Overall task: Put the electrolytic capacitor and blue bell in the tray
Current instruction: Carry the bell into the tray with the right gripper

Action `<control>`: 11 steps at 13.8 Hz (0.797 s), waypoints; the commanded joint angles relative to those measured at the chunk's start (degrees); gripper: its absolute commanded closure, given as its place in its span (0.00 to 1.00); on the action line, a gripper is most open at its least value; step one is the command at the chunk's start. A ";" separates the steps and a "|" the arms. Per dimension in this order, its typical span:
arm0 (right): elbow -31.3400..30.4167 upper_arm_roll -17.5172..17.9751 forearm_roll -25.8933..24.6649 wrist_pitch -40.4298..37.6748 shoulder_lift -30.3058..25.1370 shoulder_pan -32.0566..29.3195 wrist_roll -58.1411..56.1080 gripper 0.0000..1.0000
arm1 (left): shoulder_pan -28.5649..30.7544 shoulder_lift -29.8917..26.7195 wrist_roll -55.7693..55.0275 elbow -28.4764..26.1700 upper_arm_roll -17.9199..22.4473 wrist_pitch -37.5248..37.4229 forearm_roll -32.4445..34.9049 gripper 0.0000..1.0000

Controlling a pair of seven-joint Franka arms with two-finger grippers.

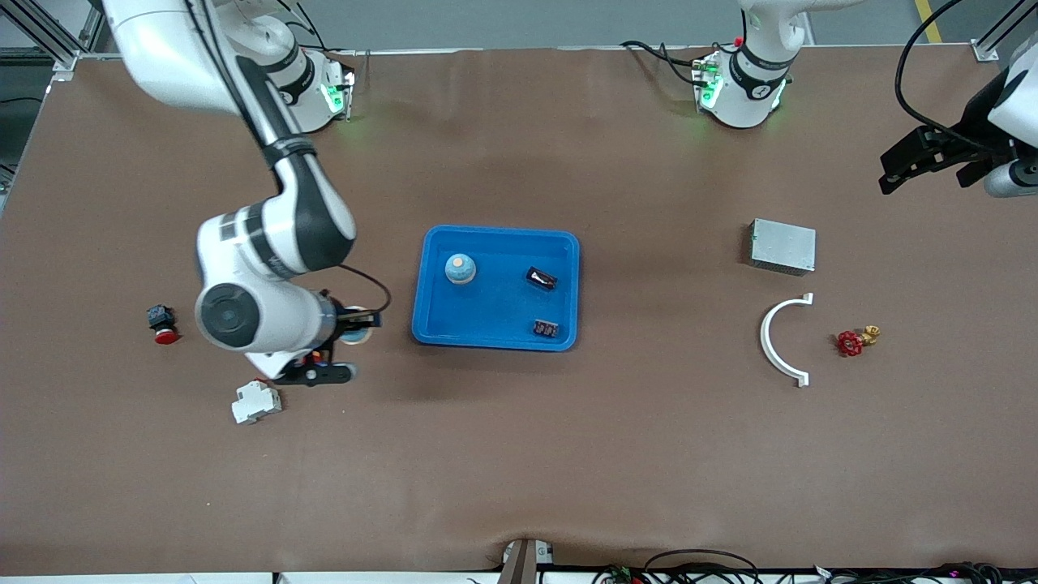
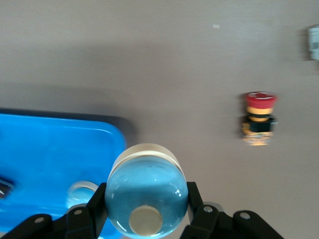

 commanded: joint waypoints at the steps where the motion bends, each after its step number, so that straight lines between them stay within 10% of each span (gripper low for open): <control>1: -0.06 -0.77 1.03 2.23 0.76 4.16 6.86 1.00 | 0.14 -1.37 -0.27 -1.32 -0.23 0.22 -0.20 0.00; 11: -2.25 -0.77 1.12 10.41 8.24 11.91 15.06 1.00 | 0.14 -1.46 -0.27 -1.23 -0.31 0.22 -0.29 0.00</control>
